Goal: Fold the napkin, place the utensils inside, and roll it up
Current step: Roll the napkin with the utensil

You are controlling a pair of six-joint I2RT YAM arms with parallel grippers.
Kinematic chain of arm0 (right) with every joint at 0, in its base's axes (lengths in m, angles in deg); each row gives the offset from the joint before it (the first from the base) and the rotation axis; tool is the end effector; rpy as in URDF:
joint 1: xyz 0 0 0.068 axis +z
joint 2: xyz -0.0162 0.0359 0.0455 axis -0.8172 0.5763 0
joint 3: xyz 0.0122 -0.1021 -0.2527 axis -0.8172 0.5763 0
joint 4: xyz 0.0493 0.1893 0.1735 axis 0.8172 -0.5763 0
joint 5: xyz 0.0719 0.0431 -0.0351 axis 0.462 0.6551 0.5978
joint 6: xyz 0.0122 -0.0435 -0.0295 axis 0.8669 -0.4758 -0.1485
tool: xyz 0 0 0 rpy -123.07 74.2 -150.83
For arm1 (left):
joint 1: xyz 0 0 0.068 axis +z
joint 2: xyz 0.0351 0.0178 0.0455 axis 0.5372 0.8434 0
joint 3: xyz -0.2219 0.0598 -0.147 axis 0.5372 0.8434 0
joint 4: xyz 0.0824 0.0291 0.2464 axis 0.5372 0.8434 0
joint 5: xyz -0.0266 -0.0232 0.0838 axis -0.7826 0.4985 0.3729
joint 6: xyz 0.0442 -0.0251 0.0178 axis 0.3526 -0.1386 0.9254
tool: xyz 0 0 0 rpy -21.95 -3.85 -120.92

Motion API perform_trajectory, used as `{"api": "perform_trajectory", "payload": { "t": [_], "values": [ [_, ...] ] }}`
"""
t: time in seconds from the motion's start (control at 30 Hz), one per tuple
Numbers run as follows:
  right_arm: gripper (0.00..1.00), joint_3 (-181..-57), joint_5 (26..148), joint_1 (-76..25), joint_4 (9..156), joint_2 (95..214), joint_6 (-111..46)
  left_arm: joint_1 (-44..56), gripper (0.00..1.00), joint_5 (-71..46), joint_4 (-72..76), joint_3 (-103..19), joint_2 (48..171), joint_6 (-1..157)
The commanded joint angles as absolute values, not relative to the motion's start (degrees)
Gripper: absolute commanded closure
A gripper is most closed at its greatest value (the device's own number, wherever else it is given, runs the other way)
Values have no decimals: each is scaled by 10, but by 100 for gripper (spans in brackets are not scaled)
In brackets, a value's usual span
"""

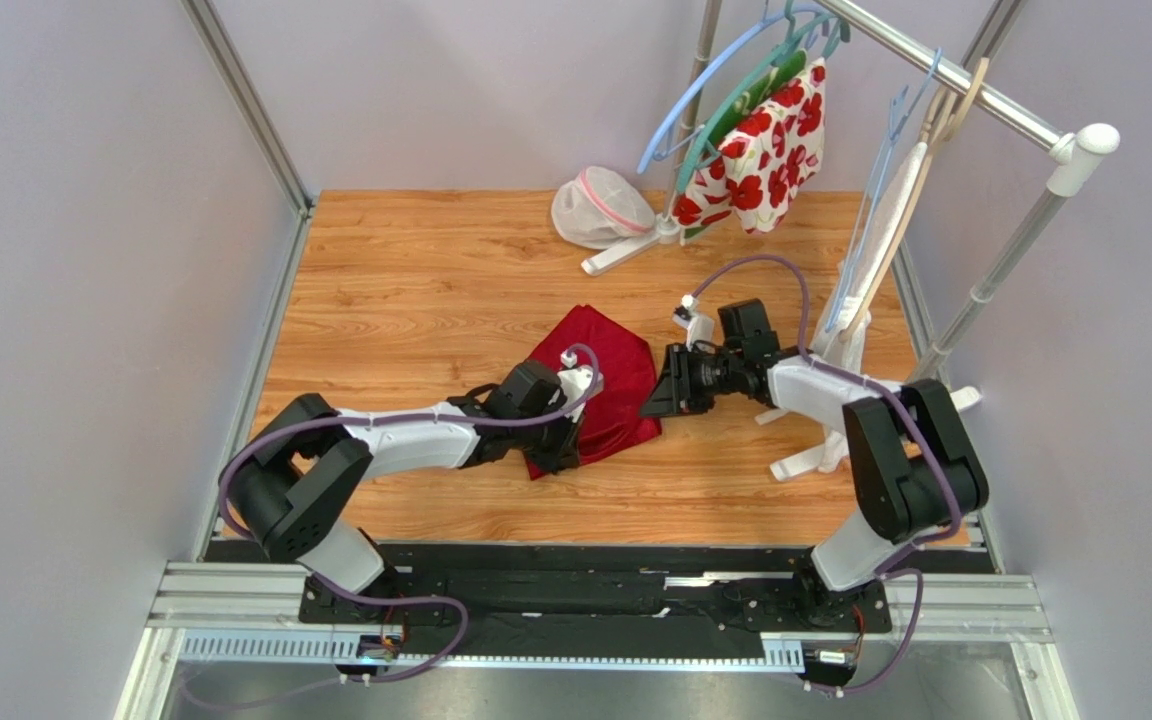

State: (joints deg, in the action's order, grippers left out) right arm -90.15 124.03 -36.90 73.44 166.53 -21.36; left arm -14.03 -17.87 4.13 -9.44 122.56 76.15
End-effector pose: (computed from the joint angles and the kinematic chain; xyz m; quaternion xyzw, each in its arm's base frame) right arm 0.2800 0.1168 0.1574 -0.1090 0.8852 0.4292 0.1430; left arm 0.1939 -0.2167 0.1491 0.3019 0.8811 -0.2709 0.2434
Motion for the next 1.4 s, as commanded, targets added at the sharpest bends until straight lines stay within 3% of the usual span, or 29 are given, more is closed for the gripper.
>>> {"api": "perform_trajectory", "payload": {
  "t": [0.0,0.23,0.4,0.8,1.37],
  "values": [
    [69,-897,1213,-365,721,1587,-270,-115,100,-257,99,-125,1239,734],
    [55,-865,1120,-299,736,1491,-330,-86,100,-324,162,-168,1284,731],
    [54,-834,994,-180,779,1449,-397,-64,100,-365,180,-189,1314,722],
    [52,-825,892,-46,819,1501,-510,-30,100,-434,199,-211,1360,720],
    [52,-848,881,-34,848,1581,-561,-24,100,-452,203,-217,1363,727]
  ]
}}
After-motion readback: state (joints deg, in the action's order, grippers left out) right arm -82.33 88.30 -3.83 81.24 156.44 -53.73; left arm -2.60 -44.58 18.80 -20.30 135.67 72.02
